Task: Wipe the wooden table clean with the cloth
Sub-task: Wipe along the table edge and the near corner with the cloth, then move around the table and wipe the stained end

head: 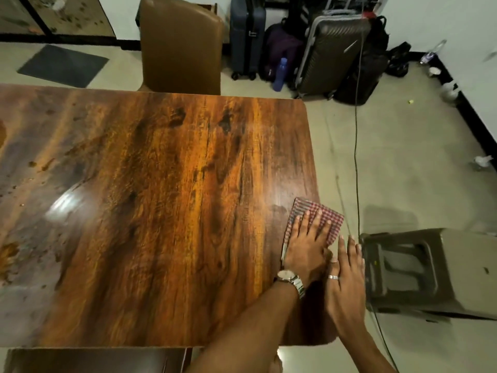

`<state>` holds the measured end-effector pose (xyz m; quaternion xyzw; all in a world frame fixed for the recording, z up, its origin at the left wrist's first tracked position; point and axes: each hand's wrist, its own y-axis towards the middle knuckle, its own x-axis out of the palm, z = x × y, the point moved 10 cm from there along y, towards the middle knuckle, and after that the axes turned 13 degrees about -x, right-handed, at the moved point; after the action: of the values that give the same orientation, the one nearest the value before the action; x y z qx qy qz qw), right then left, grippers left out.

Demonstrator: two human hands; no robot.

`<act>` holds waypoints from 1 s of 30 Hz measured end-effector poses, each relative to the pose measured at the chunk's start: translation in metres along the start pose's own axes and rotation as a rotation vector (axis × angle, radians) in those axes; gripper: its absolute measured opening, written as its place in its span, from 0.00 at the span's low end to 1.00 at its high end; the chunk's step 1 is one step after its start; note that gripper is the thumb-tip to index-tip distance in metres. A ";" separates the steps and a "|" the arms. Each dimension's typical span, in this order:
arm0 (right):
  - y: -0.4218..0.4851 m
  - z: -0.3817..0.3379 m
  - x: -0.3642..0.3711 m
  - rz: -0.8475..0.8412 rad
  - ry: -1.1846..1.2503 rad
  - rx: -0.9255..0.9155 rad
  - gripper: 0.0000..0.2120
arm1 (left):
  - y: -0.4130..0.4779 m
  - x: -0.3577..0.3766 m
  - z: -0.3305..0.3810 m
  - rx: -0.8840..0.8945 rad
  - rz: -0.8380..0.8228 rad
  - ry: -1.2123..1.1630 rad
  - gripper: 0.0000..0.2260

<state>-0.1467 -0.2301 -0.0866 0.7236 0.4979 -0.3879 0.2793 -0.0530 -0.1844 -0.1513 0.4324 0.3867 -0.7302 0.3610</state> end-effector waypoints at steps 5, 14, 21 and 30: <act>-0.042 0.000 0.015 -0.134 -0.008 -0.021 0.33 | -0.090 0.026 -0.004 0.048 -0.071 0.079 0.44; -0.104 -0.037 0.010 -0.229 0.064 -0.195 0.27 | -0.226 0.012 -0.063 -0.091 -0.193 -0.058 0.35; -0.128 -0.085 0.009 -0.316 0.039 -0.382 0.29 | -0.296 -0.026 -0.114 -0.354 -0.231 -0.165 0.25; -0.182 -0.205 0.026 -0.414 0.009 -0.646 0.30 | -0.420 -0.131 -0.206 -0.607 0.183 -0.302 0.26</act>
<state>-0.2543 0.0080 -0.0005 0.4843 0.7312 -0.2561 0.4065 -0.2945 0.2062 0.0067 0.2252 0.4879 -0.6023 0.5903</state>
